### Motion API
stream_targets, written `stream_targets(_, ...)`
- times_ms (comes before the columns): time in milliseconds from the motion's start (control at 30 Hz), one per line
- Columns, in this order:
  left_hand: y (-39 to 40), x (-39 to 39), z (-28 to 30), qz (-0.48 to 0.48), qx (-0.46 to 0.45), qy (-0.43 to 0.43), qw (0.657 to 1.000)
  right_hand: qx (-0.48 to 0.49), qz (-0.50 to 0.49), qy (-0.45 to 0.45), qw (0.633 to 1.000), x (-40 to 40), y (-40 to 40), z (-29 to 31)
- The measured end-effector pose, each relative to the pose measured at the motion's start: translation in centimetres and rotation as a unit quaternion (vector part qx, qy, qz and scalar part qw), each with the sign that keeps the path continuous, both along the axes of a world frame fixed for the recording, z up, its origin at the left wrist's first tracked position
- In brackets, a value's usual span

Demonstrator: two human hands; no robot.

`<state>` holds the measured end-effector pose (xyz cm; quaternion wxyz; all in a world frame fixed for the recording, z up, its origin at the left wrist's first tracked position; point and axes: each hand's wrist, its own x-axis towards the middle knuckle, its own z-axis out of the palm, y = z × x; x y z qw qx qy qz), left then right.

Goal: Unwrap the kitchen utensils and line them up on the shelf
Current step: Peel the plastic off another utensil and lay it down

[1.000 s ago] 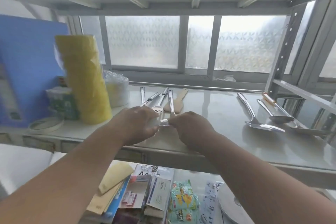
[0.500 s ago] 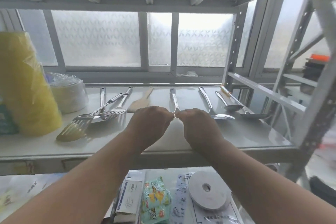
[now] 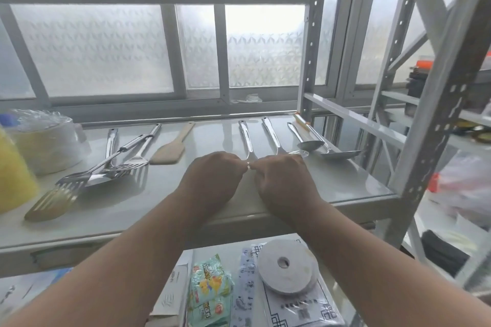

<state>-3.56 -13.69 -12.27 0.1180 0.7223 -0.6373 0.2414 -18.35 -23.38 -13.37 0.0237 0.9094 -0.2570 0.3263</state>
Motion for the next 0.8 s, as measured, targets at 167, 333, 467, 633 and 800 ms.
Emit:
stream_targets(167, 0.1, 0.3, -0.5, 0.014, 0.002, 0.039, 0.999, 0.010, 0.011, -0.024, 1.000, -0.1, -0.1, -0.3)
stream_targets(333, -0.3, 0.7, -0.9, 0.049, 0.008, 0.134, 0.990, 0.026, 0.011, -0.021, 0.999, -0.2, -0.3, -0.4)
stream_targets(467, -0.2, 0.5, -0.8, 0.053, 0.015, 0.195, 0.979, 0.017, -0.001, -0.005, 1.000, 0.1, -0.4, -0.5)
stream_targets(633, 0.3, 0.2, -0.1, 0.049, 0.043, 0.197, 0.978, 0.002, -0.023, 0.003, 1.000, 0.1, -0.1, -0.4)
stream_targets(800, 2.9, 0.8, 1.3, 0.049, 0.082, 0.132, 0.987, -0.035, -0.009, 0.013, 0.999, 0.9, 1.4, 0.5)
